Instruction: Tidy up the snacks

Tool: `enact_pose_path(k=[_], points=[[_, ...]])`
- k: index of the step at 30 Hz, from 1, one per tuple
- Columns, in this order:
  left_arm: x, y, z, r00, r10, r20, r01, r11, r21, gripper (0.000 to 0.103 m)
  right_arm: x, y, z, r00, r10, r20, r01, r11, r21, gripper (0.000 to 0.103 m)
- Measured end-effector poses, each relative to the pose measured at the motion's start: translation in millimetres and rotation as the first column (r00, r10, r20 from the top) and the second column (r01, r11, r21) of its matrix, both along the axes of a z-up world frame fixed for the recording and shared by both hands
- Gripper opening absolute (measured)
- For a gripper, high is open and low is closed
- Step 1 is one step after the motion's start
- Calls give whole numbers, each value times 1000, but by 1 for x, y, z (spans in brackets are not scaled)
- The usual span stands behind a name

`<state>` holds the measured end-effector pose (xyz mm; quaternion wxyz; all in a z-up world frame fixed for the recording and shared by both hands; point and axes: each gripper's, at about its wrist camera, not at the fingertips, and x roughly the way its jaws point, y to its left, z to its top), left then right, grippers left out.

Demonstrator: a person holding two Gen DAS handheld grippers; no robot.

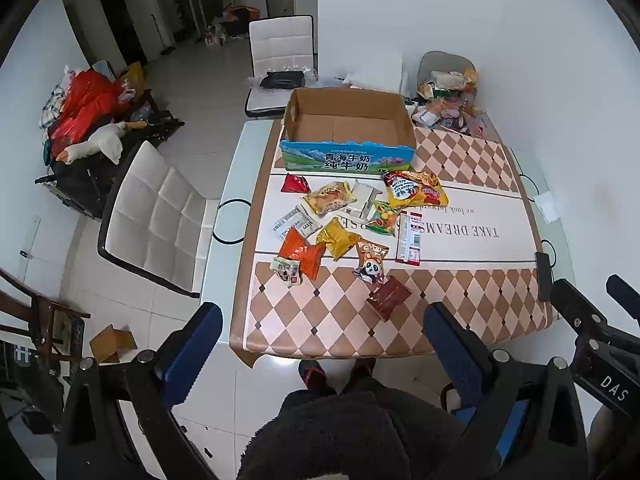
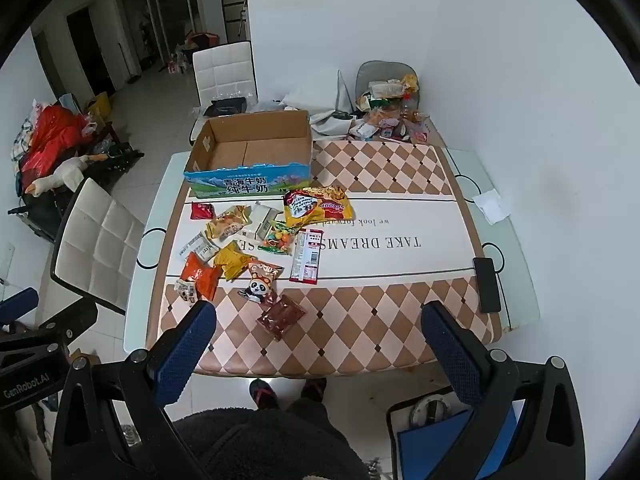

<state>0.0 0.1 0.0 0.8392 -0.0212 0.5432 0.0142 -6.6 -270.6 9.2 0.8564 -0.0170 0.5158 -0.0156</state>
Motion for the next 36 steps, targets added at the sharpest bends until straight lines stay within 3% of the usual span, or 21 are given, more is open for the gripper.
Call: enact_pose_path(k=[36], points=[[0, -1, 0, 1000, -1, 0, 1, 1000, -4, 103, 3, 1, -5, 1000, 0, -18, 0, 1000, 27, 103]])
